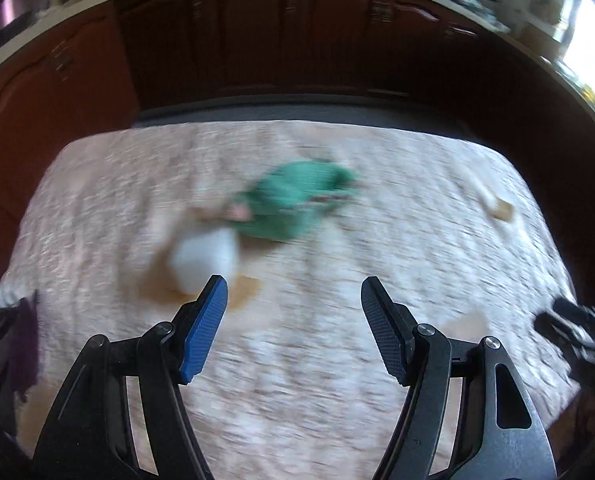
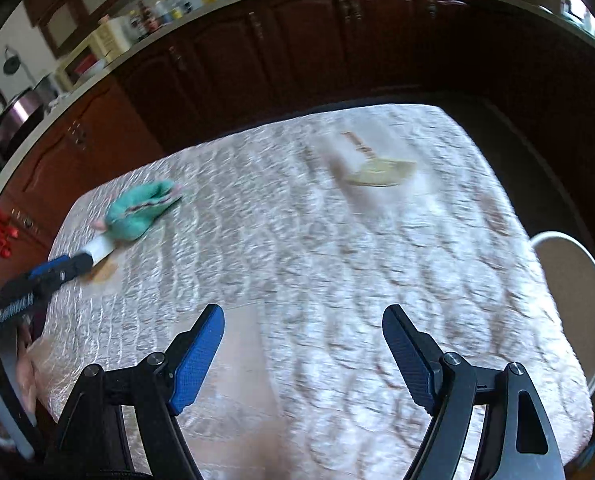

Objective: Collect trash
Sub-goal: 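Move both open grippers back over the table, then grasp the white sponge with the left gripper while the right gripper grasps the green towel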

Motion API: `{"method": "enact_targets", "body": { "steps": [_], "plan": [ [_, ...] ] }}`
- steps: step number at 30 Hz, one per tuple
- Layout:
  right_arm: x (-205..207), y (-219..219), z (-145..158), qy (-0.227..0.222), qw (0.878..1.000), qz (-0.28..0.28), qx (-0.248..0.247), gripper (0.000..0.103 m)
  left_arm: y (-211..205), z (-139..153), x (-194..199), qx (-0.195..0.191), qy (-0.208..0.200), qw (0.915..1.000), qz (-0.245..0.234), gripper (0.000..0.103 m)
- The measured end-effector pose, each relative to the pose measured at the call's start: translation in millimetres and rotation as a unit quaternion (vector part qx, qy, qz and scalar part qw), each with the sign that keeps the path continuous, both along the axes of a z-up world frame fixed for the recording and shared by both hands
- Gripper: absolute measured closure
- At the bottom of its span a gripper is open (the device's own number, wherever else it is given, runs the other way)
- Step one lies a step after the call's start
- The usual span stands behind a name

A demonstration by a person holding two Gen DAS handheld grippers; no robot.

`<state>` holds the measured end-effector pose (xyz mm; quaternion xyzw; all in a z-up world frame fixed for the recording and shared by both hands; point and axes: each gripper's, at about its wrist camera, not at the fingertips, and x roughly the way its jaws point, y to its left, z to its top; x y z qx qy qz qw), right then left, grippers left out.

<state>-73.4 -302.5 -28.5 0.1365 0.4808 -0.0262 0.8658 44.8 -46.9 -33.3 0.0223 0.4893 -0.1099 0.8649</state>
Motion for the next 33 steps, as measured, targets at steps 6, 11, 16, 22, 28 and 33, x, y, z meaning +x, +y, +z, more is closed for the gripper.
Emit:
{"method": "enact_targets", "body": {
  "steps": [6, 11, 16, 22, 28, 33],
  "plan": [
    [19, 26, -6, 0.007, 1.000, 0.030, -0.002, 0.024, 30, -28, 30, 0.030, 0.020, 0.9986, 0.038, 0.035],
    [43, 46, -11, 0.012, 0.998, 0.055, 0.009, 0.024, 30, -49, 44, 0.062, 0.031, 0.9973, 0.026, 0.035],
    [72, 71, -17, 0.017, 0.996, 0.082, 0.021, 0.024, 43, -49, 49, 0.022, 0.033, 0.9987, 0.033, 0.068],
    [112, 97, -27, 0.026, 0.993, 0.100, 0.063, 0.024, 67, -32, 41, 0.015, 0.004, 0.9984, 0.055, 0.070],
    [157, 124, -30, 0.028, 0.989, 0.088, 0.112, 0.024, 76, -10, 31, 0.040, -0.032, 0.9969, 0.061, 0.070],
    [196, 149, -49, 0.052, 0.985, 0.063, 0.151, 0.020, 79, -1, 26, 0.056, -0.054, 0.9946, 0.069, 0.070]
  ]
}}
